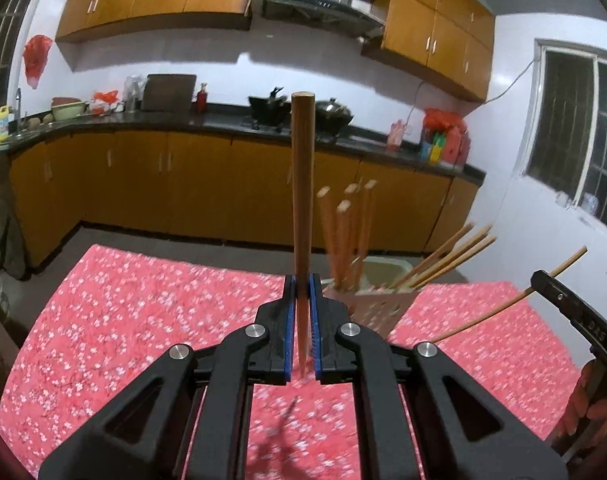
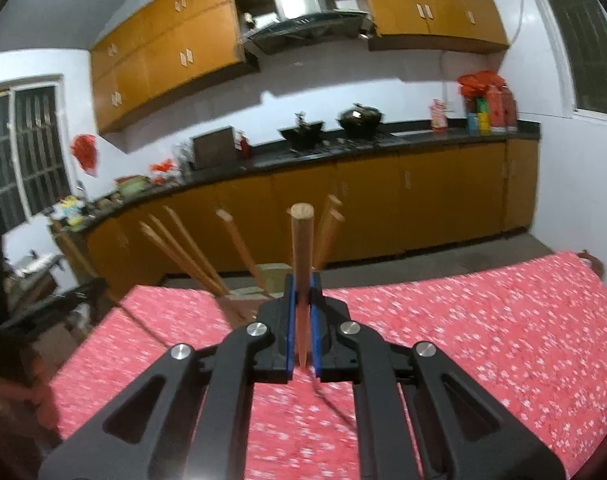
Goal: Organize utensils
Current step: 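Lift both held chopsticks upright and carry them above the beige holder, then open both tools to drop the chopsticks into the holder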
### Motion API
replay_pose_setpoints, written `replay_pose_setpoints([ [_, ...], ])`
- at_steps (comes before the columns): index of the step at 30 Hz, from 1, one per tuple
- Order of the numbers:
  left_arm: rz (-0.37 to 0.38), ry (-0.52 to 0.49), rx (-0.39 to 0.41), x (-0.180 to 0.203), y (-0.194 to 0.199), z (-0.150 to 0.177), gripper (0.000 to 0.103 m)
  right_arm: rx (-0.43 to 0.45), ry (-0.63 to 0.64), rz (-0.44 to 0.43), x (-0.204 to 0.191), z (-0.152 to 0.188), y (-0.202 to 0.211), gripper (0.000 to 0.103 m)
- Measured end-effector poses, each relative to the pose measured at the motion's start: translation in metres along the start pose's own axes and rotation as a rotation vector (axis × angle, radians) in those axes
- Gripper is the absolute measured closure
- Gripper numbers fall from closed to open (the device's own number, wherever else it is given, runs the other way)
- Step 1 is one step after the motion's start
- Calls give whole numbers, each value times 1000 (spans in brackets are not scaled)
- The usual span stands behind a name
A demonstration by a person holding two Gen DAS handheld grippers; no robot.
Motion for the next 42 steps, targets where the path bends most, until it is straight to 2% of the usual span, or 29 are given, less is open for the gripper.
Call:
replay_pose_setpoints([
  [4, 50, 1, 57, 15, 12, -21, 96, 85, 33, -46, -17, -34, 26, 95],
  [9, 61, -22, 151, 34, 22, -46, 96, 225, 101, 30, -26, -77, 57, 95],
  [11, 64, -15, 166, 37, 19, -54, 96, 259, 115, 67, -26, -87, 58, 95],
  [13, 63, -8, 183, 41, 15, -60, 96, 266, 108, 59, -25, -96, 51, 95],
  [17, 43, -3, 205, 47, 1, -68, 96, 230, 107, 49, -23, -98, 19, 95],
  [25, 18, 2, 139, 51, -43, -59, 96, 83, 110, 51, -17, -79, -51, 95],
  [32, 17, 7, 93, 48, -68, -47, 96, 27, 95, 43, -15, -61, -72, 95],
  [42, 23, 9, 52, 49, -82, -43, 96, -33, 63, 28, -12, -54, -92, 95],
])
Point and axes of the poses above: each gripper's, at about its wrist camera, not at the fingertips, and y roughly against the way its jaws point, x to its right, z to its underside, the point moved 3 cm from there along -y, roughly the way its jaws point, and after that the axes turned 1 degree about -y, right-handed, at the moved point
